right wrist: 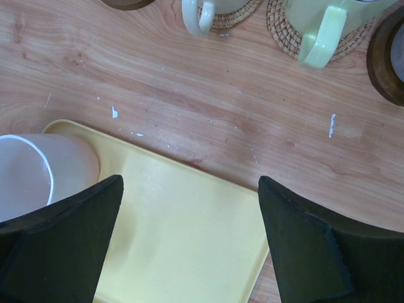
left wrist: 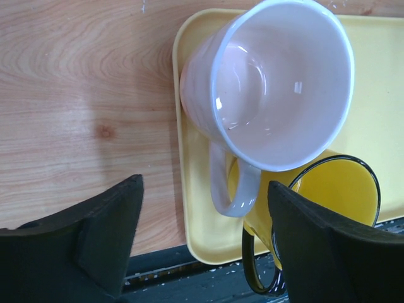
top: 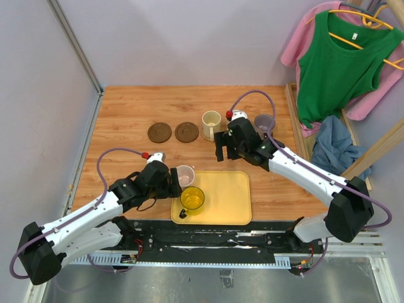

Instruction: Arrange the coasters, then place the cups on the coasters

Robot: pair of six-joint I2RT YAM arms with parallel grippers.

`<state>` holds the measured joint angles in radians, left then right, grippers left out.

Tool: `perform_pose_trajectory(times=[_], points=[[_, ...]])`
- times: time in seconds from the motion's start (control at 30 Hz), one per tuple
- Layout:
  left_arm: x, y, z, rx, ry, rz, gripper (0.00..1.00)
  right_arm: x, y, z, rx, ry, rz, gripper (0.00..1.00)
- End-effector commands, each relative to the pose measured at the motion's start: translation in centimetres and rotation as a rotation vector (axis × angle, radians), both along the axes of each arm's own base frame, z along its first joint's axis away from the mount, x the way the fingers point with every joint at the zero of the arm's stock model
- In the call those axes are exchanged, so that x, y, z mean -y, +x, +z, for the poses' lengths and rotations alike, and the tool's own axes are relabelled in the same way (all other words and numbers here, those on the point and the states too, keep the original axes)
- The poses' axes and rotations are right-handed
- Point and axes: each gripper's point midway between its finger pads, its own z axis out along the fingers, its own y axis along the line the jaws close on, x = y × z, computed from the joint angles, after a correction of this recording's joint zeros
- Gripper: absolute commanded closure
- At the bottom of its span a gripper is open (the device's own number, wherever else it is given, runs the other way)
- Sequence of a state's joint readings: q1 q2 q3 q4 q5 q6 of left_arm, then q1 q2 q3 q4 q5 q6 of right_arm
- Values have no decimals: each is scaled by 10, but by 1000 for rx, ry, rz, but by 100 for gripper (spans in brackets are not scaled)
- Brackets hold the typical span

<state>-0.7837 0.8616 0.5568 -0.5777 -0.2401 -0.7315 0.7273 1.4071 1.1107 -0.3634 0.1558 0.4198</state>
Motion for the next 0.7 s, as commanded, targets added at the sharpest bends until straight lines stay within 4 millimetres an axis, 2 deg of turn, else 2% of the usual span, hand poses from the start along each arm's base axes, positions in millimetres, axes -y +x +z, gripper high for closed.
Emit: perform_pose_trajectory(times=[0.0,0.27,0.53,0.67], points=[[10,2,-2,24,-30,-18,22,0,3,1,-5,20,-17,12],[23,1,-14,40,-21,-95,33,1,1,1,-10,28,-22,12],[28,3,-22,56,43,-134,35,1,-3,-3,-24,37,-26,12],[28,6,-25,59,80,-144,43,1,-3,-5,-25,38,-27,12]])
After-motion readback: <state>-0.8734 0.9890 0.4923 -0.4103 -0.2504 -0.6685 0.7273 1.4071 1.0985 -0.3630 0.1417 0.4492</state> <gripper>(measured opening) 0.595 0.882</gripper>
